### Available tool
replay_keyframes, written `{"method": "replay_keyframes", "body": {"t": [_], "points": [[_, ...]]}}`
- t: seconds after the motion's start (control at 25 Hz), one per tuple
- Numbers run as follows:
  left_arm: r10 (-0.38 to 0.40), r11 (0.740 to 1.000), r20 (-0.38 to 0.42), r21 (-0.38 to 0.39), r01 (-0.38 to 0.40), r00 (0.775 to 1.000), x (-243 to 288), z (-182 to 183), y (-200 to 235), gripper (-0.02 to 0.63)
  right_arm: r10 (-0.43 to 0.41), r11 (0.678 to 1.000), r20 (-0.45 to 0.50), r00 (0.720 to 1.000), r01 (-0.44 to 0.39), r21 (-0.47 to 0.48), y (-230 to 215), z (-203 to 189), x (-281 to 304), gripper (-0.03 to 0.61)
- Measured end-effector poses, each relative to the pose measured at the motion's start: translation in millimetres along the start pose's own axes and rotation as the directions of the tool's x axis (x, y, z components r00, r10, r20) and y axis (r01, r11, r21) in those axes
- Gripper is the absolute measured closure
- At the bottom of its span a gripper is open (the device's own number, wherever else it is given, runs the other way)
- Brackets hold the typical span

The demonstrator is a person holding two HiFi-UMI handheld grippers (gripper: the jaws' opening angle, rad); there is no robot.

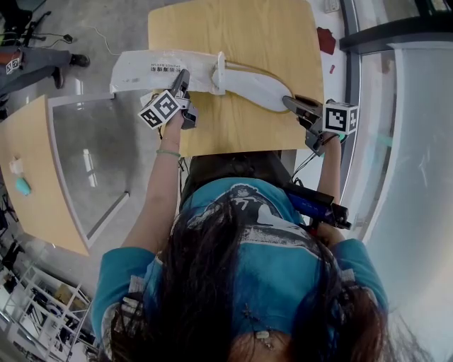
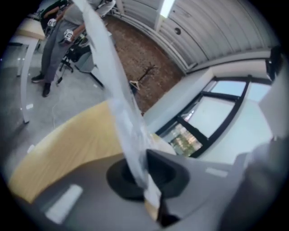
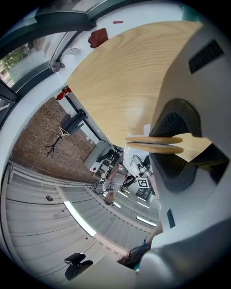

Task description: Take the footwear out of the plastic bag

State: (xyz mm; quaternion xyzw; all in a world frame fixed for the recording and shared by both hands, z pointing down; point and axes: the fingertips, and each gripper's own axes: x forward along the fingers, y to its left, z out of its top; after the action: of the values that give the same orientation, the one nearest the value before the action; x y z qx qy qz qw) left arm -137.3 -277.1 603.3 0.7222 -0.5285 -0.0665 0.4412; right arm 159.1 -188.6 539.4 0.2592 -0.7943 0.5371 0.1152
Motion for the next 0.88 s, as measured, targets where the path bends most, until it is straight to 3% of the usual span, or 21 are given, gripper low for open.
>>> {"method": "replay_keyframes", "body": {"t": [0.2, 0.32, 0.4, 0.48, 0.68, 0.88], "points": [[0.103, 0.995, 0.033, 0.004, -0.103, 0.994, 0.7, 7.0, 10.8, 0.615, -0.070, 0.997, 0.091, 0.993, 0.073, -0.028, -5.0, 15.4, -7.3, 0.489], [0.128, 0.992, 0.034, 0.000, -0.128, 0.991, 4.1, 4.7, 9.9, 0.615, -0.096, 0.994, 0.203, 0.974, 0.104, -0.031, -5.7, 38.5, -20.2, 0.494], [0.126, 0.991, 0.033, -0.043, -0.124, 0.992, 8.6, -2.2, 6.6, 0.615, -0.083, 0.996, 0.280, 0.956, 0.092, -0.016, -1.3, 55.3, -25.9, 0.495], [0.115, 0.990, 0.028, -0.088, -0.113, 0.993, 14.7, -11.8, 0.8, 0.615, -0.045, 0.999, 0.344, 0.938, 0.044, 0.010, 6.8, 69.6, -26.3, 0.495], [0.079, 0.982, 0.002, -0.175, -0.077, 0.997, 34.2, -35.6, -18.2, 0.615, 0.140, 0.986, 0.447, 0.883, -0.167, 0.022, 42.9, 94.9, -12.4, 0.495], [0.043, 0.953, -0.017, -0.298, -0.046, 0.999, 54.4, -55.9, -37.3, 0.615, 0.251, 0.913, 0.481, 0.840, -0.371, 0.170, 59.9, 91.0, 22.7, 0.495]]}}
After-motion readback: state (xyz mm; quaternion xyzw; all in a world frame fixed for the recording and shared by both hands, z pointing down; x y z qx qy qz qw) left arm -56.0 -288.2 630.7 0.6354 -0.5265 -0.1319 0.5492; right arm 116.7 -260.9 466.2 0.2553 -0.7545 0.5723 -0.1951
